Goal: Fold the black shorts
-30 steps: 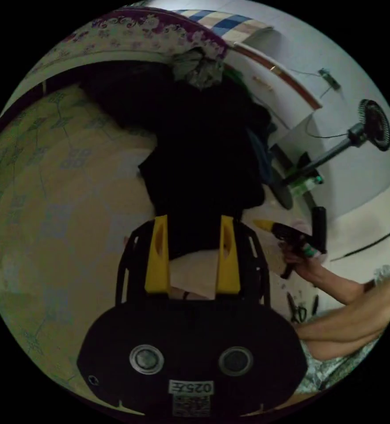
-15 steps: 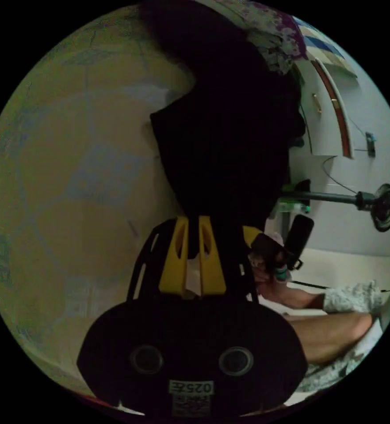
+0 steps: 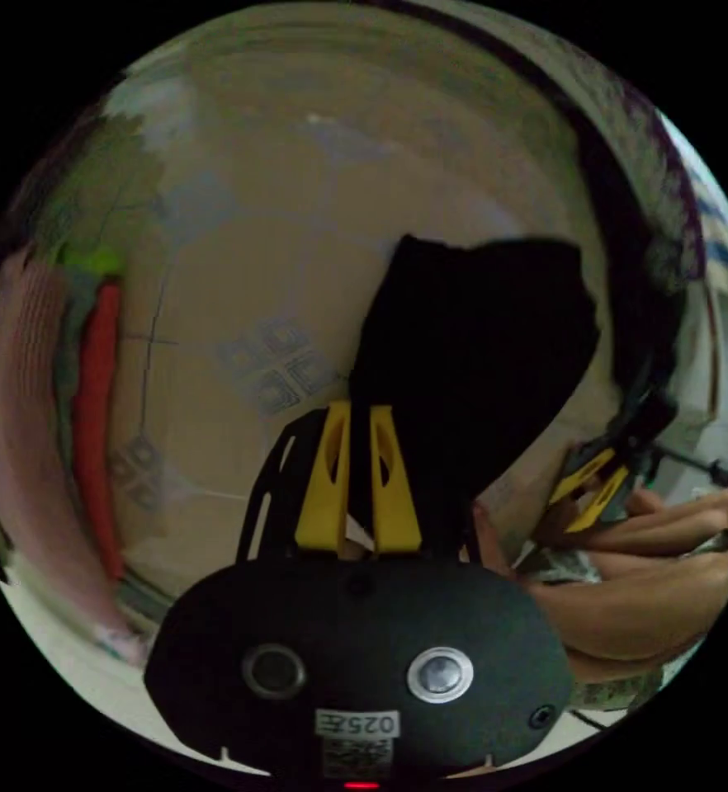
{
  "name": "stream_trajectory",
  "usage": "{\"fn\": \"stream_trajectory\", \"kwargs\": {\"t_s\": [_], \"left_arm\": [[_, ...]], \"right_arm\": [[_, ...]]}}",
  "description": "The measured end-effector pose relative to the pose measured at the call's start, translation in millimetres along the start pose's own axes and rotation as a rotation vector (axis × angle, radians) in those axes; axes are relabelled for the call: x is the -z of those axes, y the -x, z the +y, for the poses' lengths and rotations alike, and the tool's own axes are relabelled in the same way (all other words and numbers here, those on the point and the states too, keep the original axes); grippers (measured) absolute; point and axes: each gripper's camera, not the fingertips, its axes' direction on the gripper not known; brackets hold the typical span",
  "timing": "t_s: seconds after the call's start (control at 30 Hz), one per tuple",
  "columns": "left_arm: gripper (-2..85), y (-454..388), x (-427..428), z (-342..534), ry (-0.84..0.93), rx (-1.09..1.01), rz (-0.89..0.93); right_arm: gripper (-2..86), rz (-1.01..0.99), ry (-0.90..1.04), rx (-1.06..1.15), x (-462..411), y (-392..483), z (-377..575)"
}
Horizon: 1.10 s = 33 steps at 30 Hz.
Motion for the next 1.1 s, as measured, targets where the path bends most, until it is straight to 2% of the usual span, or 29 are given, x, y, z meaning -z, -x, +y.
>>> {"fn": "stream_trajectory", "kwargs": {"t_s": [0.2, 0.27, 0.3, 0.37, 0.4, 0.47, 0.57, 0.63, 0.77, 0.87, 0.97, 1.1], "left_arm": [[5.2, 72.0, 7.7, 66.1, -0.239, 0.049, 0.266], [7.0, 100.2, 9.7, 92.5, -0.357, 0.136, 0.360], [8.1, 116.3, 13.2, 115.3, -0.470, 0.197, 0.390], [10.6, 132.4, 17.4, 148.5, -0.602, 0.276, 0.386], [11.7, 138.3, 18.2, 168.4, -0.645, 0.338, 0.325], [12.0, 142.4, 10.4, 186.3, -0.576, 0.364, 0.284], [11.9, 146.1, -22.2, 199.4, -0.432, 0.393, 0.390], [9.5, 150.9, -39.6, 203.8, -0.483, 0.401, 0.436], [6.1, 178.6, -40.4, 197.5, -0.510, 0.434, 0.491], [2.5, 201.6, -34.4, 185.4, -0.481, 0.403, 0.501], [1.2, 213.2, -18.7, 161.1, -0.456, 0.318, 0.541], [0.8, 189.2, 38.0, 125.9, -0.516, 0.088, 0.529]], "right_arm": [[14.3, 0.367, -0.369, -0.249, 143.4, -12.6, 46.0], [15.8, 0.507, -0.421, -0.311, 176.2, -23.2, 52.9], [16.5, 0.551, -0.444, -0.363, 193.3, -34.7, 55.7], [16.8, 0.556, -0.455, -0.416, 210.1, -54.9, 55.7], [16.8, 0.544, -0.450, -0.446, 215.7, -69.3, 52.7], [16.1, 0.533, -0.395, -0.481, 216.4, -91.3, 42.7], [13.4, 0.395, -0.368, -0.483, 210.5, -119.1, 22.1], [11.8, 0.335, -0.323, -0.479, 200.1, -130.7, 2.7], [6.8, 0.367, -0.227, -0.446, 186.9, -133.4, -11.5], [5.0, 0.394, -0.329, -0.438, 200.8, -119.7, 1.1], [4.6, 0.313, -0.487, -0.427, 225.9, -93.8, 22.6], [4.5, 0.374, -0.654, -0.302, 260.6, -19.8, 45.4]]}}
